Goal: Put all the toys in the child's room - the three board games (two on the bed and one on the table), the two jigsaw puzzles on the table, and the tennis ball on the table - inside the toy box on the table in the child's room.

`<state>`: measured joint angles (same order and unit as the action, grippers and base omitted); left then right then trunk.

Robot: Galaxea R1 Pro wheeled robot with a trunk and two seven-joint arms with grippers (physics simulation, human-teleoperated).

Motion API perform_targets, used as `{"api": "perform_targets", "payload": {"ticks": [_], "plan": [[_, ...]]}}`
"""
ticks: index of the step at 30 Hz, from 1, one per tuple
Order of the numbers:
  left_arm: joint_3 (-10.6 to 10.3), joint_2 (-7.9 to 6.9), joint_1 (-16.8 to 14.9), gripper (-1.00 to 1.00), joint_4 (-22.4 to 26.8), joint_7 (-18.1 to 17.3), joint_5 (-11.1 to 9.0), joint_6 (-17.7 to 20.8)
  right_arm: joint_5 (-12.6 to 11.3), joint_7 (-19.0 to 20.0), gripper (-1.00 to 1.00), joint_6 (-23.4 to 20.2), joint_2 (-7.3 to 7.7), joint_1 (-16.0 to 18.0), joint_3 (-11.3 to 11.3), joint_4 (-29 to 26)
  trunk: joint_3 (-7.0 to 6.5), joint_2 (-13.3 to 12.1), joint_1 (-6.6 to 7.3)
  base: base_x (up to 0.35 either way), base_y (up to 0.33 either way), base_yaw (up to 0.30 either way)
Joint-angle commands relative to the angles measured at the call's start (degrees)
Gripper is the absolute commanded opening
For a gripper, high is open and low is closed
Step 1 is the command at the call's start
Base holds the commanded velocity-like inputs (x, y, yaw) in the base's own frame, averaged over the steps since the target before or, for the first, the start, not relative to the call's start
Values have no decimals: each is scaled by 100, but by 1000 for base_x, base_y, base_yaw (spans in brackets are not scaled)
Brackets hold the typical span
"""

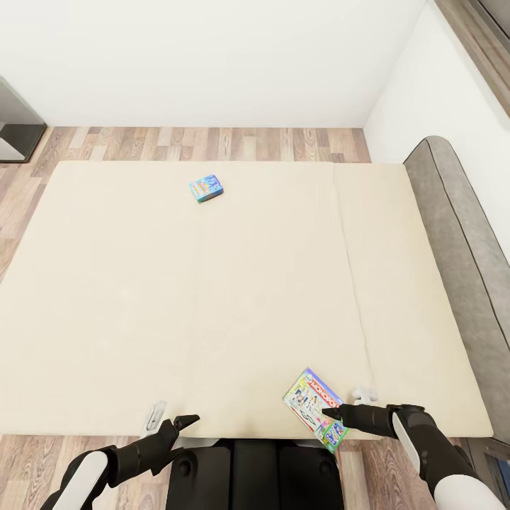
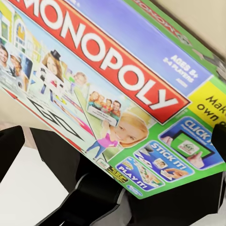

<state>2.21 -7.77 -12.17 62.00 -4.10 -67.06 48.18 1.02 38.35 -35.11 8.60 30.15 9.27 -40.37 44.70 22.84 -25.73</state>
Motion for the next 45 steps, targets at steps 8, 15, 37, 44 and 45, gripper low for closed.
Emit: {"api": "perform_targets", "payload": {"ticks": [8, 15, 37, 44, 45], "plan": [[8, 0, -6, 100, -8, -38, 35, 32, -138, 41, 100, -57, -166, 0, 35, -27, 6, 7, -5, 0, 0, 0], [8, -1, -5, 100, -11, -38, 35, 31, -137, 53, 100, -57, -120, 0, 38, -30, 6, 7, -5, 0, 0, 0], [8, 3, -7, 100, -12, -38, 35, 31, -131, 68, 100, -57, -93, 0, 39, -32, 6, 7, -5, 0, 0, 0], [8, 3, -5, 100, -10, -38, 35, 33, -135, 74, 100, -57, -64, 0, 39, -32, 6, 7, -5, 0, 0, 0], [8, 3, -5, 100, -9, -38, 35, 33, -135, 76, 100, -57, -56, 0, 39, -32, 6, 7, -5, 0, 0, 0]]}}
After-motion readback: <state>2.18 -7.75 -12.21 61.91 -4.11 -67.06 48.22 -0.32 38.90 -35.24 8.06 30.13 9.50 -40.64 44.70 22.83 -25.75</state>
